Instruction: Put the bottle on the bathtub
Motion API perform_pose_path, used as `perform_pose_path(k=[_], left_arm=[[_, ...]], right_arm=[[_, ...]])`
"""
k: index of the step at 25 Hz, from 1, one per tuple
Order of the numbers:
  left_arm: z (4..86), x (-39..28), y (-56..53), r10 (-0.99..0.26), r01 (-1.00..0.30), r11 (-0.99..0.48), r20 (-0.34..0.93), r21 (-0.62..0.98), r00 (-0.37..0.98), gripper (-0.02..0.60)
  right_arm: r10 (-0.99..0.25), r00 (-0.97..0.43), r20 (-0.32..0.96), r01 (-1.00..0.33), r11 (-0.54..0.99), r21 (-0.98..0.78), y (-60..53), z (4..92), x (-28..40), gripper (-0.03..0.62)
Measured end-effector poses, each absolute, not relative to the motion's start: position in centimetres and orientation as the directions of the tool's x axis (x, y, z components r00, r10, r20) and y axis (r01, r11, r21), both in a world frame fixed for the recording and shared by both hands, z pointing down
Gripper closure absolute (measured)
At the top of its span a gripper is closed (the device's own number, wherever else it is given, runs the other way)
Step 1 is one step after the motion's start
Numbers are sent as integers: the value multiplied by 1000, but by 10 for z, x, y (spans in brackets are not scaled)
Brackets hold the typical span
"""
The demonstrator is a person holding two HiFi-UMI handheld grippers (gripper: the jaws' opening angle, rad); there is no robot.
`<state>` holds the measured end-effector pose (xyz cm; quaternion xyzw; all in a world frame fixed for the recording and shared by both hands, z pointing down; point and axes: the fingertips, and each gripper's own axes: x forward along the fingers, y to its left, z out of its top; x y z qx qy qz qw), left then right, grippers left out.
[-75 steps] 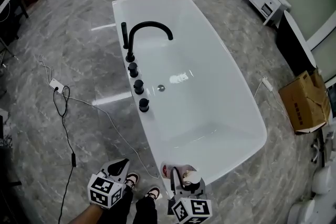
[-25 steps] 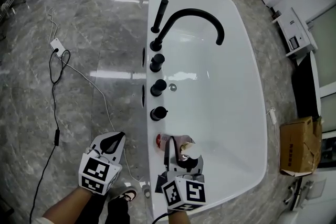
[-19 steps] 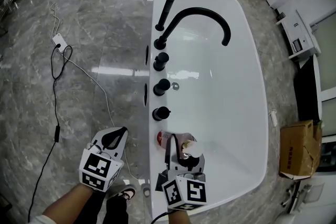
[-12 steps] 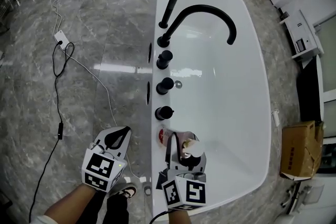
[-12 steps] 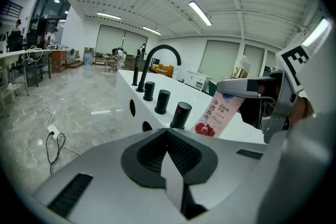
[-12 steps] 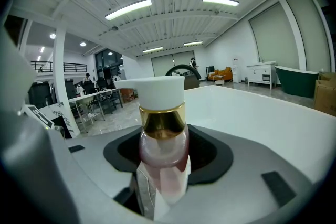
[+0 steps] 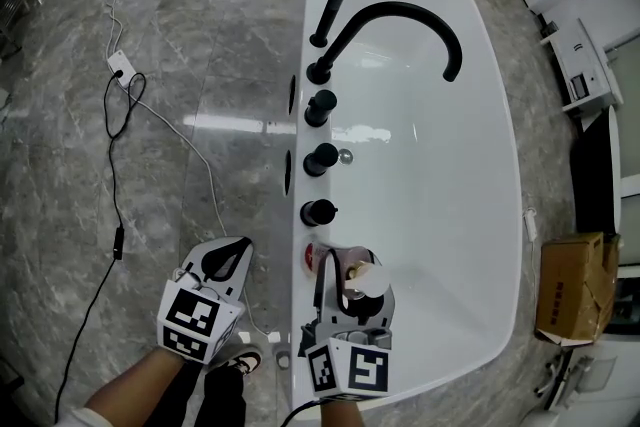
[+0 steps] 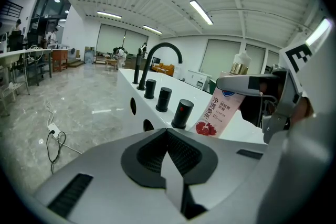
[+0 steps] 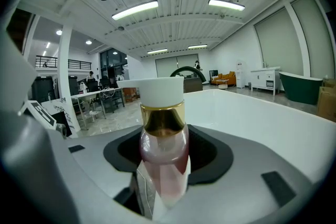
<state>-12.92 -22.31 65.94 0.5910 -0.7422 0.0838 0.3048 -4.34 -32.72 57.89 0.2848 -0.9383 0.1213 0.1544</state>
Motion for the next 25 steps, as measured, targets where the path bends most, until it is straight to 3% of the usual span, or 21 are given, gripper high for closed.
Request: perform_pose_path(k=[25], left_arm=[[672,-124,-209,-815,-923,295,570,246,-109,565]], right_arm=[[-497,-796,347,-541,840,-36,-317,580,-55,358]])
